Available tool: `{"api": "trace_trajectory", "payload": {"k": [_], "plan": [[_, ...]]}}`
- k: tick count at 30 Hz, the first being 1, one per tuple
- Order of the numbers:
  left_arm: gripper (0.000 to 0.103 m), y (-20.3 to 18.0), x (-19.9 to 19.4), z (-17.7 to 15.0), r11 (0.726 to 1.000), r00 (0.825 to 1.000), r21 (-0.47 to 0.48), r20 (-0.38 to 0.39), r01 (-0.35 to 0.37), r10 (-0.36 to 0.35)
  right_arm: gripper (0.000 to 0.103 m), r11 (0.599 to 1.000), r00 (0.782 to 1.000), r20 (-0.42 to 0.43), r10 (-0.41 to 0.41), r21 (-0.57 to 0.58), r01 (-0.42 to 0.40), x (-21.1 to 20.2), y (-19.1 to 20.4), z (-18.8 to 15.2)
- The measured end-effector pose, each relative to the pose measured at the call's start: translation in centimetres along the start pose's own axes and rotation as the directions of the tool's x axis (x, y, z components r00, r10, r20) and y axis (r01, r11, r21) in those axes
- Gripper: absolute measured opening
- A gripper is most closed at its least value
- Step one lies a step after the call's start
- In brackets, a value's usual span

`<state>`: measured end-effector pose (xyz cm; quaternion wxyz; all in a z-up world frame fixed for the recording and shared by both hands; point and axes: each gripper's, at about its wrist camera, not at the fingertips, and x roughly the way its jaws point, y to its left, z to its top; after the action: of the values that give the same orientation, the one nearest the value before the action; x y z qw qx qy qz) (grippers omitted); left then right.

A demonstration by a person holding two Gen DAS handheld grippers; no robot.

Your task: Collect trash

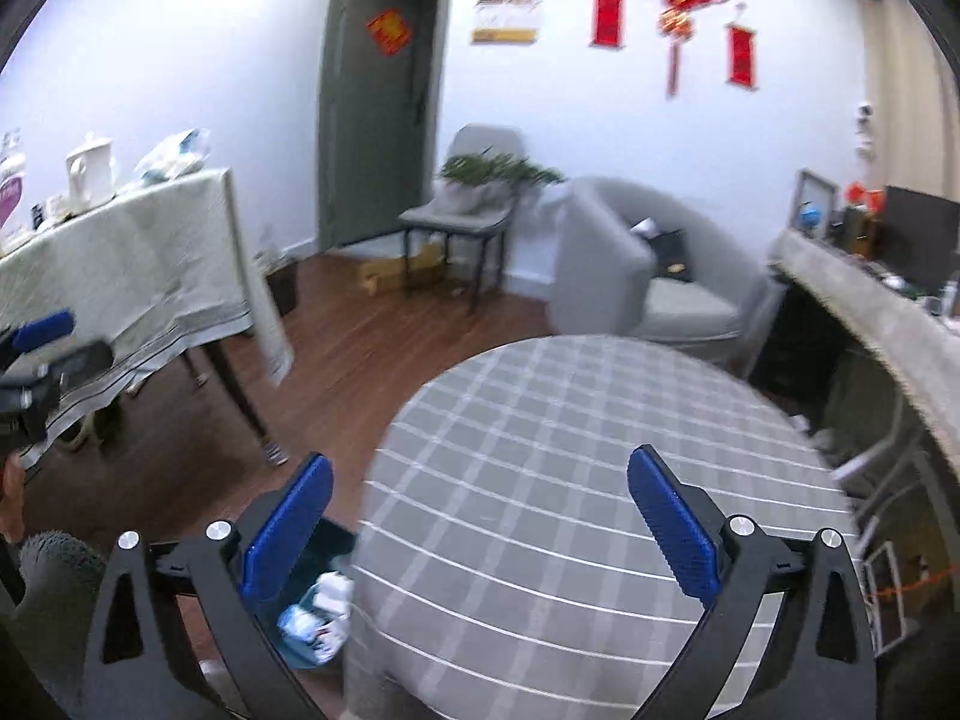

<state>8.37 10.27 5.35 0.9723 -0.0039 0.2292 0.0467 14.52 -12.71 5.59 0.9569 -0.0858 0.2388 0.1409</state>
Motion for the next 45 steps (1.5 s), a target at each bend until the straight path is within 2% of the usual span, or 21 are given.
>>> {"api": "trace_trajectory", "payload": {"k": [5,9,14,18,23,35,45], "plan": [[0.100,-0.9,-2.0,-2.4,1.000,1.000,0.006,0.022,0.018,-0.018,0.099,0.994,0.998,0.043,-0.053,0.093,0.048,-3.9,-3.6,-2.0],[0.100,-1.6,-3.2,-4.4,1.000,1.000,0.025,0.016,-0.007,0.007,0.099,0.988,0.997,0.042,-0.063,0.146,0.056,-6.1,-5.3,-4.6],[0.100,-1.7,-5.2,-6.5,1.000,1.000,0.004,0.017,-0.022,0.022,0.099,0.989,0.998,0.055,-0.042,0.143,0.034,-8.7,-5.0,-7.5],[0.100,-1.9,-5.9,-7.5,0.999,0.999,0.004,0.009,-0.044,0.044,0.099,0.993,0.996,0.078,-0.036,0.119,0.027,-10.8,-4.1,-8.8],[0.100,-1.8,-8.0,-8.1,0.999,0.998,0.005,0.036,-0.045,0.045,0.099,0.995,0.993,0.113,-0.022,0.101,0.010,-12.8,-3.1,-10.0],[0.100,-2.4,-10.9,-9.7,0.999,0.999,0.037,0.044,-0.033,0.031,0.099,0.996,0.984,0.176,0.015,0.089,-0.031,-15.0,-2.0,-11.1],[0.100,-2.9,-10.9,-10.4,0.999,0.999,0.034,0.027,-0.041,0.040,0.100,0.994,0.987,0.149,0.053,0.088,-0.067,-14.3,-2.1,-11.2]]}}
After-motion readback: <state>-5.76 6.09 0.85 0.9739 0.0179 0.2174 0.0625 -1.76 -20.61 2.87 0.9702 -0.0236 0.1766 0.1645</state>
